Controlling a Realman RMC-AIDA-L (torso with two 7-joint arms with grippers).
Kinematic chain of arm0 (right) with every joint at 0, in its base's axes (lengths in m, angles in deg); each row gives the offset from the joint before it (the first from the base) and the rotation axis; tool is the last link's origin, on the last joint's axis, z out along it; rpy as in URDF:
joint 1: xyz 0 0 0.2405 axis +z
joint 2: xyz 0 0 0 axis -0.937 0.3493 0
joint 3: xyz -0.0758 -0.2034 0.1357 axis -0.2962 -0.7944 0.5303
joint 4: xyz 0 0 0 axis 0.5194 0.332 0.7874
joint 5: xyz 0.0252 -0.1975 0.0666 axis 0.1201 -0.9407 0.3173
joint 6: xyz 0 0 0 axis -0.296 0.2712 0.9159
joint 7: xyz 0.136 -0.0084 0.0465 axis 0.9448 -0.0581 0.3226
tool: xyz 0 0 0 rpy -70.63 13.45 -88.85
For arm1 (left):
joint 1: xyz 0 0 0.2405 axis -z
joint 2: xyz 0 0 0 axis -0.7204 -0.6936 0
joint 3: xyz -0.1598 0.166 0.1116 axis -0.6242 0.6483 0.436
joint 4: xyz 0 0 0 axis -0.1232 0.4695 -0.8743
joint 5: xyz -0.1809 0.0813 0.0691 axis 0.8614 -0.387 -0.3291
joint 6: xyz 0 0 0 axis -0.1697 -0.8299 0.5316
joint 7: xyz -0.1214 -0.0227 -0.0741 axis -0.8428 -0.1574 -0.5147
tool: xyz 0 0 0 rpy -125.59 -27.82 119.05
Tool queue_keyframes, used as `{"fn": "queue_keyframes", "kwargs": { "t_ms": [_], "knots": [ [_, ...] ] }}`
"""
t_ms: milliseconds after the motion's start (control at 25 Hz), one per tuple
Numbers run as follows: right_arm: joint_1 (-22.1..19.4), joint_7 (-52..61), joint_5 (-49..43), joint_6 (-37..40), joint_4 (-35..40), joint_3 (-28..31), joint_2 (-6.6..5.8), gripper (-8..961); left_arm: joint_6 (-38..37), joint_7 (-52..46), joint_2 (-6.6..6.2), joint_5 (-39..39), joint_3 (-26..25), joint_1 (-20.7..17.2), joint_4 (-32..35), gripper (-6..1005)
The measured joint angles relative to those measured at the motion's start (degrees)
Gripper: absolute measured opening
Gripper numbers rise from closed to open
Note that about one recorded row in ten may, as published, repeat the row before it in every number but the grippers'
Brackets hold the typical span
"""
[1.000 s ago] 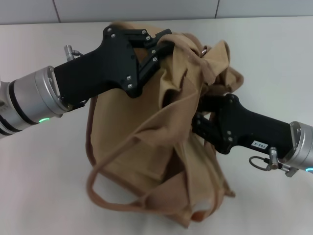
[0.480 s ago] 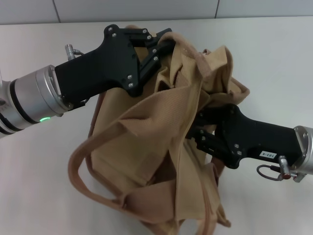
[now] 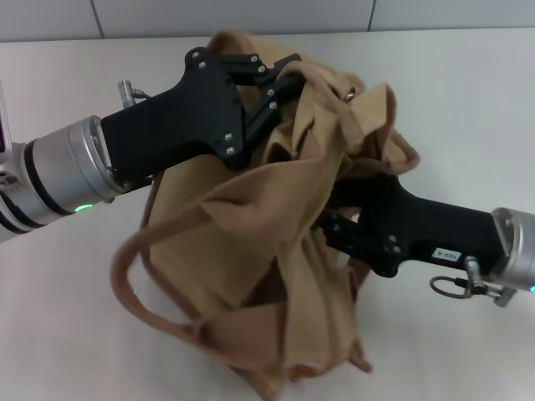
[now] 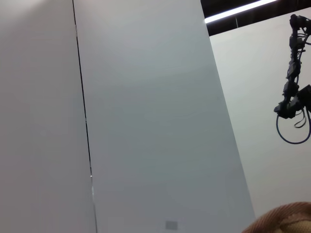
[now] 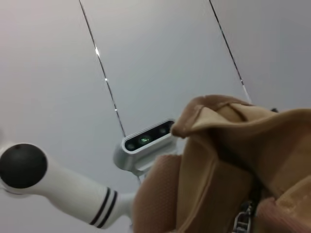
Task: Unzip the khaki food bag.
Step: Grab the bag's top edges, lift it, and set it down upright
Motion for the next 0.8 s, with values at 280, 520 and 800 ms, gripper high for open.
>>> {"fn": "queue_keyframes", "kwargs": {
  "t_ms": [280, 520, 800],
  "knots": [
    [-0.4, 1.4, 0.5, -0.3, 0.7, 0.7, 0.16, 314, -0.4, 0.0, -0.01, 0.0, 0.5, -0.1, -0.1, 73],
    [0.0, 1.5, 0.6, -1.1, 0.3, 0.8, 0.17, 501, -0.7, 0.1, 0.0, 0.4, 1.4, 0.0, -0.1, 74],
    [0.5, 2.1, 0.2, -1.6, -0.1, 0.1, 0.21, 574, -1.3, 0.1, 0.0, 0.3, 1.8, -0.2, -0.2, 74]
  ]
}}
